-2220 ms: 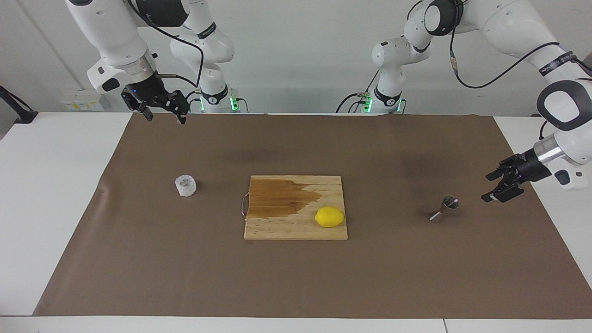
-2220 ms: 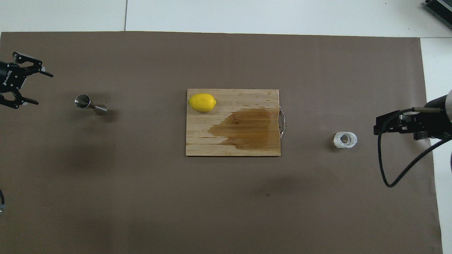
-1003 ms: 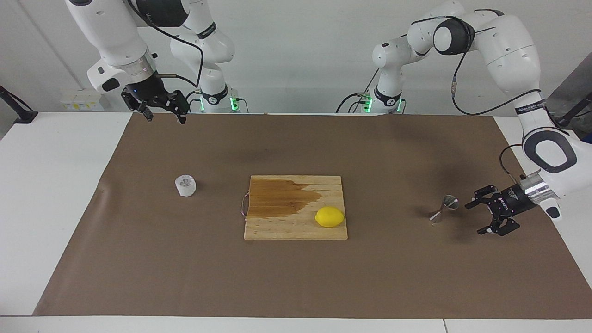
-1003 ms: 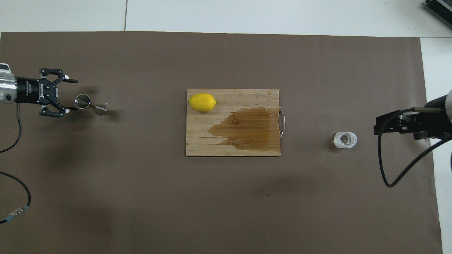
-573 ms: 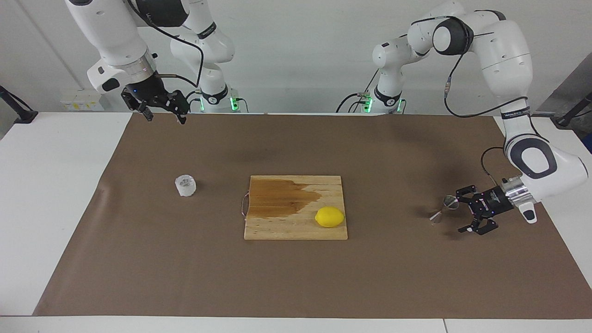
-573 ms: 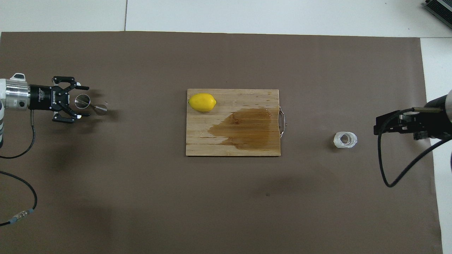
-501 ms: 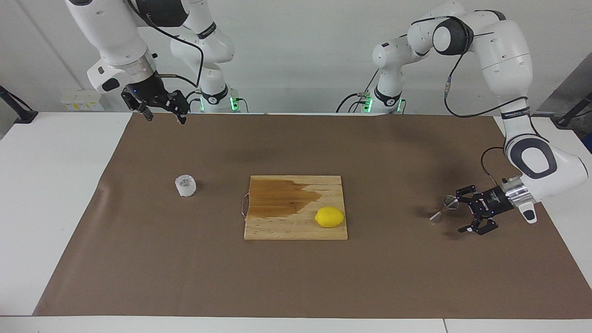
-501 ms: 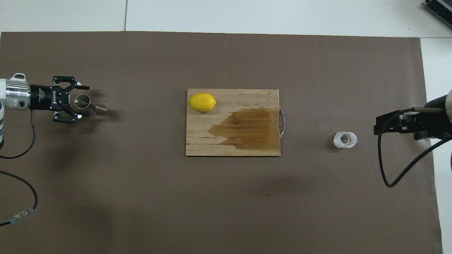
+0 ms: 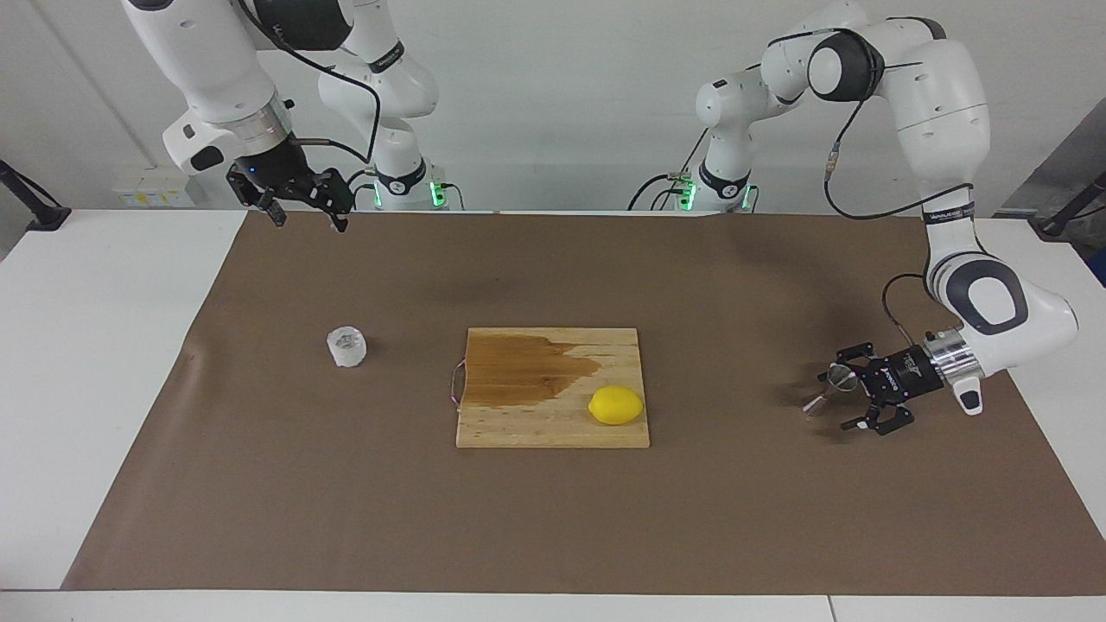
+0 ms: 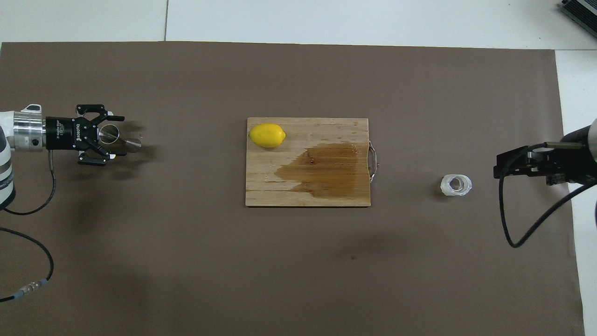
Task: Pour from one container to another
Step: 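Close the left gripper around the metal jigger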
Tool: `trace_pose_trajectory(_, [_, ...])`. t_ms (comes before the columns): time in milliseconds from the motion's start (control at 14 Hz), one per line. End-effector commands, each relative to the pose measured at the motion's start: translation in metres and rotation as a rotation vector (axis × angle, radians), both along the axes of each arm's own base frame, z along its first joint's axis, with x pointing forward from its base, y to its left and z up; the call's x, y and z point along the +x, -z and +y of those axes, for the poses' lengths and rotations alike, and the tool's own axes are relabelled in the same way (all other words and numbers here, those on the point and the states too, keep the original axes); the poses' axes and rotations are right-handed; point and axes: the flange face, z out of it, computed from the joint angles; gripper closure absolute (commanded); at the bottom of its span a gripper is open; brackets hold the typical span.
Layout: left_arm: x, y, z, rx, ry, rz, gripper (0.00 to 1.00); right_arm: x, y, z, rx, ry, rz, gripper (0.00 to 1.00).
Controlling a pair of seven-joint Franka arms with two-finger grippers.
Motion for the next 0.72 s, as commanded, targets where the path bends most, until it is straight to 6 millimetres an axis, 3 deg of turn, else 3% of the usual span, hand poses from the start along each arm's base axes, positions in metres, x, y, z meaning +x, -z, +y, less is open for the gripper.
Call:
trace_pose_trajectory(0, [-0.014, -0.005, -0.002, -0.029, -0.014, 0.019, 0.0, -0.002, 0.0, -0.004, -0.001, -0.022, 0.006, 0.0])
trace_pose_trajectory(143, [-0.015, -0.006, 0.0, -0.035, -0.016, 0.02, 0.02, -0.002, 0.0, -0.004, -0.001, -0.022, 0.006, 0.0])
trace_pose_trajectory(287, [-0.016, -0.008, 0.004, -0.039, -0.018, 0.02, 0.19, -0.002, 0.0, -0.004, -0.001, -0.022, 0.006, 0.0])
trace_pose_trajectory(430, [-0.017, -0.009, 0.005, -0.043, -0.019, 0.02, 0.27, -0.002, 0.0, -0.004, -0.001, -0.022, 0.006, 0.0])
trace_pose_trajectory(645, [-0.017, -0.01, 0.011, -0.045, -0.024, 0.021, 0.56, -0.002, 0.0, -0.004, -0.001, -0.022, 0.006, 0.0])
